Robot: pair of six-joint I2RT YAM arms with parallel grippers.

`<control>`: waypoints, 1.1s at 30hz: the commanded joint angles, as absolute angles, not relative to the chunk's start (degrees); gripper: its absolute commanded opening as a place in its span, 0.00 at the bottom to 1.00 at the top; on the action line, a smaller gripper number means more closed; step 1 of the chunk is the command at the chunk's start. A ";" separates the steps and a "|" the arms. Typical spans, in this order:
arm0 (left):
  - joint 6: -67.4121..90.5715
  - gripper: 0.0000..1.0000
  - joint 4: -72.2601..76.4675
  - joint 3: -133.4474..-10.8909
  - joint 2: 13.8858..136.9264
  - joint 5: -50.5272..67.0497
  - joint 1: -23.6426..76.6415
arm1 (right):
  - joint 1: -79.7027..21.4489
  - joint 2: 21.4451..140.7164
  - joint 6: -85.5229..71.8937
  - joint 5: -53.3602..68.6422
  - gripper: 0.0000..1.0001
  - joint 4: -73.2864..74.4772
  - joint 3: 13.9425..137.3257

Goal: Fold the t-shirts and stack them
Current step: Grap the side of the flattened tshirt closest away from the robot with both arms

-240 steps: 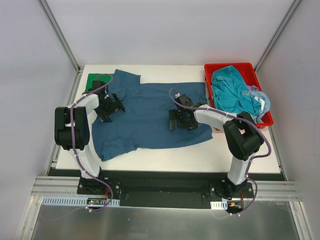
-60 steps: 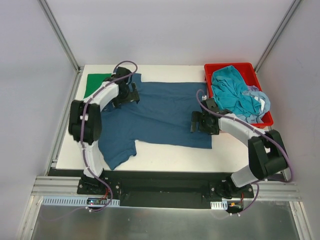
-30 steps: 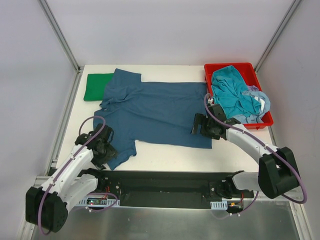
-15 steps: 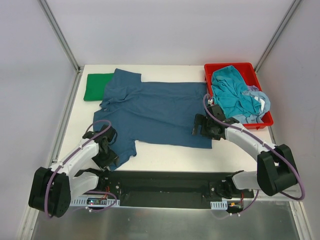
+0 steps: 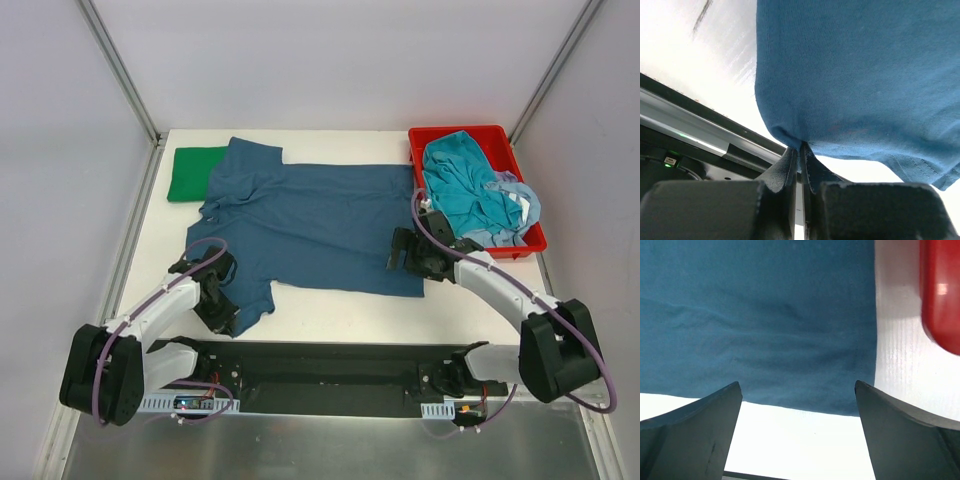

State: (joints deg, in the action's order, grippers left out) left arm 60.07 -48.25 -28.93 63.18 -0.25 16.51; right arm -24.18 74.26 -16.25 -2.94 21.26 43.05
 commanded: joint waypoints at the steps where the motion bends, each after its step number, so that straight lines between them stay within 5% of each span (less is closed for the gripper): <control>1: 57.92 0.00 -46.32 -29.44 60.65 -3.43 16.79 | -23.82 68.74 -20.03 -6.50 0.98 23.20 40.88; 9: 55.28 0.00 -43.95 -29.00 58.44 -5.62 16.79 | -23.91 62.23 -26.01 -13.80 0.95 26.37 34.37; 16: 54.23 0.00 -41.75 -29.09 60.55 -4.92 16.79 | -23.91 69.42 -26.80 -11.86 0.65 23.29 35.15; 24: 54.84 0.00 -41.31 -29.18 61.17 -4.74 16.79 | -23.82 74.18 -27.16 -11.25 0.47 23.64 35.51; 33: 55.10 0.00 -43.67 -30.49 57.75 -0.10 16.79 | -23.91 76.12 -25.76 -10.02 0.06 25.66 37.61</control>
